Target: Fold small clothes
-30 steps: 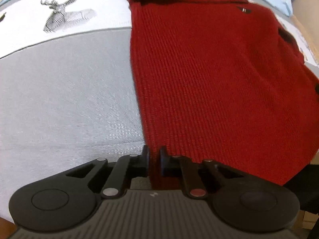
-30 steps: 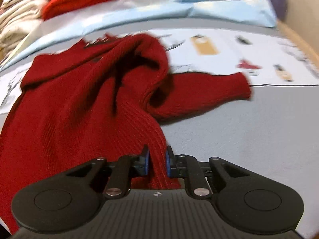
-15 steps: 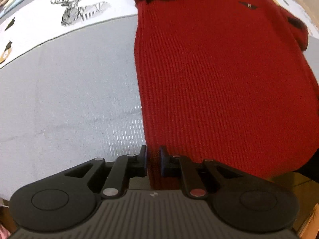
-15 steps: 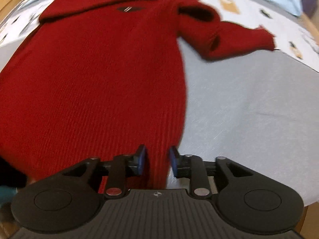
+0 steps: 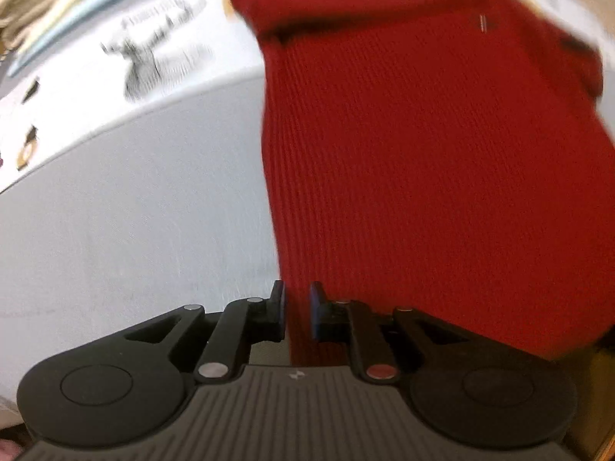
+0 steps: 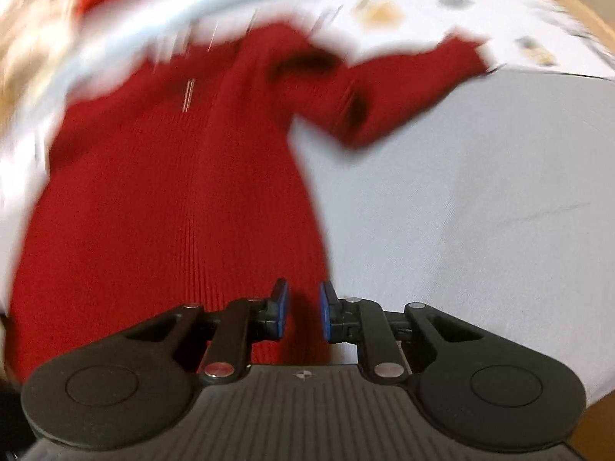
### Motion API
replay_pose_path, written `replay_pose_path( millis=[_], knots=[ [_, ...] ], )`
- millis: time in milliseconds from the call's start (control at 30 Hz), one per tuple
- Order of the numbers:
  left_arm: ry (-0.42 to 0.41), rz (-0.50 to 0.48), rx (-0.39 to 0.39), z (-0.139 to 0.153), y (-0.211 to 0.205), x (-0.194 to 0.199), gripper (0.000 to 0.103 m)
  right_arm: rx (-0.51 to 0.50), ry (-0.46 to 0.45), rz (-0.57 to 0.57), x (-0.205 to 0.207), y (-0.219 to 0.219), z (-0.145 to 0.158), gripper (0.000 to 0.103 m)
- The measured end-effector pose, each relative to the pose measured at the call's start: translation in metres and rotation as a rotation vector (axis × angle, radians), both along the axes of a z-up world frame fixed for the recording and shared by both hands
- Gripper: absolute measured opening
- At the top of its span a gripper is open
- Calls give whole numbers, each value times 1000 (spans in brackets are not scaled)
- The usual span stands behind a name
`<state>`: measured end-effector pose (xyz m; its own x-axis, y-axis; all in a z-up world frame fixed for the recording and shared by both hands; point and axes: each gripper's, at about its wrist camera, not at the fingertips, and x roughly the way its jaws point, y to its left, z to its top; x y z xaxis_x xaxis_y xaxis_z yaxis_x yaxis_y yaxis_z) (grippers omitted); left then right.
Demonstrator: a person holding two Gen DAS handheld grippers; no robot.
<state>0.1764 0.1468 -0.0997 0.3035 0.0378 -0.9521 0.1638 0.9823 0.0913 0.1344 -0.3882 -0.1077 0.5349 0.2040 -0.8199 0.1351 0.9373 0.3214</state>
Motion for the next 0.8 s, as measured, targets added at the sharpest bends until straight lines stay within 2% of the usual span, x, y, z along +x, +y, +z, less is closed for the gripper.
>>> replay_pose_path(
  millis=[133, 267, 333, 400, 500, 533, 600, 700, 800],
  knots=[
    [-79, 18, 10, 14, -18, 14, 15, 62, -117, -199, 13, -38, 6, 20],
    [-130, 1, -20, 25, -42, 26, 19, 143, -88, -332, 60, -75, -30, 36],
    [-145, -8, -34, 27, -52, 33, 19, 178, -68, -386, 72, -83, -41, 36],
    [-154, -6, -50, 28, -59, 39, 20, 171, -65, -405, 93, -77, -50, 40],
    [-160, 9, -63, 22, -61, 52, 20, 120, -32, -397, 123, -71, -67, 41],
    [-162, 13, -65, 20, -61, 55, 20, 74, -61, -373, 134, -66, -66, 40],
    [-167, 19, -68, 18, -63, 62, 20, -1, -93, -296, 159, -63, -61, 14],
    [-165, 30, -63, 15, -62, 67, 20, -83, -188, -219, 192, -71, -58, 11],
    [-160, 36, -56, 12, -65, 74, 20, -120, -303, -286, 211, -102, -45, 10]
  ],
)
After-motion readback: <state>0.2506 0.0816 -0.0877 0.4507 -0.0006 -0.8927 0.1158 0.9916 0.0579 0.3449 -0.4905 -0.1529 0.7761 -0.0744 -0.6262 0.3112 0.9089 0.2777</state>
